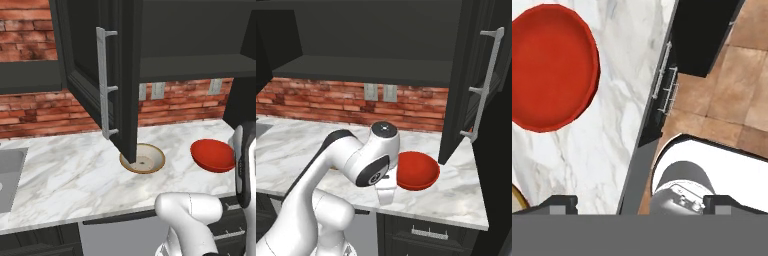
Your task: Open the cabinet. Pick the bowls from the counter and place them in the cabinet. Then close the cabinet.
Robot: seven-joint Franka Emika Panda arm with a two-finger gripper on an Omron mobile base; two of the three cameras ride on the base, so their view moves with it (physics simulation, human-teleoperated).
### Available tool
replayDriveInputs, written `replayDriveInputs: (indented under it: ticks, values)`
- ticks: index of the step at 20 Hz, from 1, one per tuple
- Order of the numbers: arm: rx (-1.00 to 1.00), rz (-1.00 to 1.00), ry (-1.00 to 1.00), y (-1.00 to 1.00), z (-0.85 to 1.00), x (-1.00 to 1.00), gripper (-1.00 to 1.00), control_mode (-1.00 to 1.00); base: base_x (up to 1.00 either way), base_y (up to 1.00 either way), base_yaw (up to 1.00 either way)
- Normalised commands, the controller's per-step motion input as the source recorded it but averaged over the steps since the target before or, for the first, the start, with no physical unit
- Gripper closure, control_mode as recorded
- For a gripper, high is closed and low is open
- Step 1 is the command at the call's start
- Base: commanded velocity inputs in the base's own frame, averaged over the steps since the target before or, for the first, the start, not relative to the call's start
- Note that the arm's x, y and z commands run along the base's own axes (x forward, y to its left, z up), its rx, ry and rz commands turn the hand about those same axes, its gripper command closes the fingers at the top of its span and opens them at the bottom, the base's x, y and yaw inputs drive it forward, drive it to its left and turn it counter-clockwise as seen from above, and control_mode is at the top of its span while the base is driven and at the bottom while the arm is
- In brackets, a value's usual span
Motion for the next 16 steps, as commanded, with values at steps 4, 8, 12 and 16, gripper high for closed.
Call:
replayDriveInputs:
  ticks: [4, 8, 12, 16]
  values:
    - [0.0, -0.13, 0.01, -0.14, -0.31, 0.08, -1.0, -1.0, 0.0, 0.0, 0.0]
    - [0.0, -0.16, 0.02, -0.08, -0.28, 0.22, -1.0, -1.0, 0.0, 0.0, 0.0]
    - [0.0, -0.14, 0.1, 0.0, -0.3, 0.39, -1.0, -1.0, 0.0, 0.0, 0.0]
    - [0.05, -0.04, 0.07, -0.21, -0.29, 0.48, -1.0, -1.0, 0.0, 0.0, 0.0]
